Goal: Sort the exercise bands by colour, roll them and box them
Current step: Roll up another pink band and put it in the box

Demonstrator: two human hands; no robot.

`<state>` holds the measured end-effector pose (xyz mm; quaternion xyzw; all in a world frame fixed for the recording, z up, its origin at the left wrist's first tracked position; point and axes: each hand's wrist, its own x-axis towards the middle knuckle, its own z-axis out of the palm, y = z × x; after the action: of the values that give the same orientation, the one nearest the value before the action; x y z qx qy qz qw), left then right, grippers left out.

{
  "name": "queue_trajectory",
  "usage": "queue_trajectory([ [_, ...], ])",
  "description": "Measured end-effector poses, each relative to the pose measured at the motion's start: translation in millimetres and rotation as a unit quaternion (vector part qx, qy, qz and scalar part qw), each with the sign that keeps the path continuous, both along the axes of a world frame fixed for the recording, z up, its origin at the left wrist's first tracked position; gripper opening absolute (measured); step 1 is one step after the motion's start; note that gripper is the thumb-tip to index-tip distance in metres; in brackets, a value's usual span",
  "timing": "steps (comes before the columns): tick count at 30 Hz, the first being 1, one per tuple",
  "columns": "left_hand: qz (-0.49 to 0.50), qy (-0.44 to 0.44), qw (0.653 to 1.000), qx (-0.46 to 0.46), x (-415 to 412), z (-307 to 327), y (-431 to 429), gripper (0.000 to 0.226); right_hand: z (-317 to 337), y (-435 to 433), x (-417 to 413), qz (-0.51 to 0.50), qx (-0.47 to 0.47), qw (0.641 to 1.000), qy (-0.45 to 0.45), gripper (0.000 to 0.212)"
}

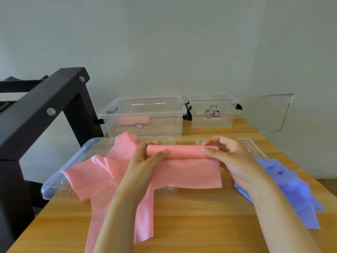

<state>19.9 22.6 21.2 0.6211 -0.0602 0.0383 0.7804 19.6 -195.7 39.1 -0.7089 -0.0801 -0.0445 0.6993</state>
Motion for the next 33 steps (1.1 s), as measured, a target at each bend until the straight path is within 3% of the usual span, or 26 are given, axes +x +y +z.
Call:
queue_trajectory([
  [2, -0.012, 0.028, 1.0, 0.001, 1, -1, -2, 0.024, 1, 1, -1, -0.001, -0.008, 0.999, -0.031, 0.022],
  [5, -0.001, 0.014, 1.0, 0.009, 2, -3, -2, 0.016, 3, 2, -2, 0.006, -0.012, 0.999, -0.049, 0.029],
  [9, -0.021, -0.014, 1.0, -0.019, 2, 1, 3, 0.036, 0, 3, 0, 0.021, 0.007, 1.0, 0.019, 0.026],
  [11, -0.029, -0.002, 0.999, -0.033, 0, 2, 2, 0.037, -1, 3, 0, -0.001, -0.003, 1.0, 0.008, 0.017],
  [16, -0.026, 0.026, 0.999, -0.037, -2, 3, -5, 0.019, 2, 1, -1, 0.002, -0.029, 0.999, -0.033, 0.031],
  [22, 0.001, -0.011, 0.999, -0.04, 0, 2, -2, 0.034, -1, 2, 2, 0.041, 0.065, 0.996, 0.035, 0.022],
  [27, -0.008, 0.015, 0.995, -0.103, 1, 2, -7, 0.04, 0, 8, -1, -0.004, -0.003, 0.999, -0.037, 0.026],
  [33, 0.009, 0.032, 0.996, -0.079, 2, -2, -8, 0.018, -5, 14, 2, -0.036, 0.034, 0.999, -0.02, 0.035],
])
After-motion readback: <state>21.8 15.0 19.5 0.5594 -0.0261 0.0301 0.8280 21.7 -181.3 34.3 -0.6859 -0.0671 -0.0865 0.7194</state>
